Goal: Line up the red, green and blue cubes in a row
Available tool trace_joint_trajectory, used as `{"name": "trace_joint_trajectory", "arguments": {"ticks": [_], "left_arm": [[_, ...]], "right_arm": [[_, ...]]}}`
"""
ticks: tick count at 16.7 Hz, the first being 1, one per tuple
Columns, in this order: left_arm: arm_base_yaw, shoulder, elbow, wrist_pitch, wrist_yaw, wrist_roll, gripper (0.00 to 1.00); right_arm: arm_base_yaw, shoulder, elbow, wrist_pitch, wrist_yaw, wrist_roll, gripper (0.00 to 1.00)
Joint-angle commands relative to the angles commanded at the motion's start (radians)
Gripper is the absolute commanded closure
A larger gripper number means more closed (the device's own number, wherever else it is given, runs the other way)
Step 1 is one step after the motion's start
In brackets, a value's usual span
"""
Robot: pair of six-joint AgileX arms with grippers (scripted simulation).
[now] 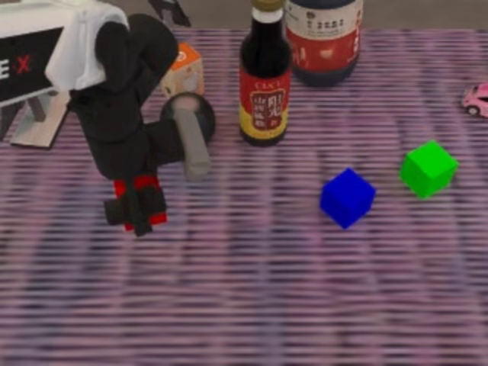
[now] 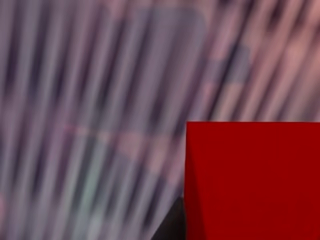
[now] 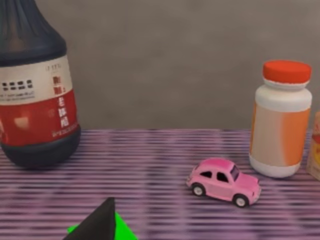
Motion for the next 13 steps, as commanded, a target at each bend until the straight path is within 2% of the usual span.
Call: {"name": "trace_joint_trajectory", "arguments": {"ticks": [6,13], "left_arm": [[-0.218,-0.122,-0.113,-0.009,-0.002,0.012,1.00],[-0.235,-0.125,-0.133,0.008,-0.002,0.014,1.00]], "right_arm": [[0.000,0.000,0.000,0.000,0.000,0.000,0.00],[0.000,0.000,0.000,0.000,0.000,0.000,0.00]]}}
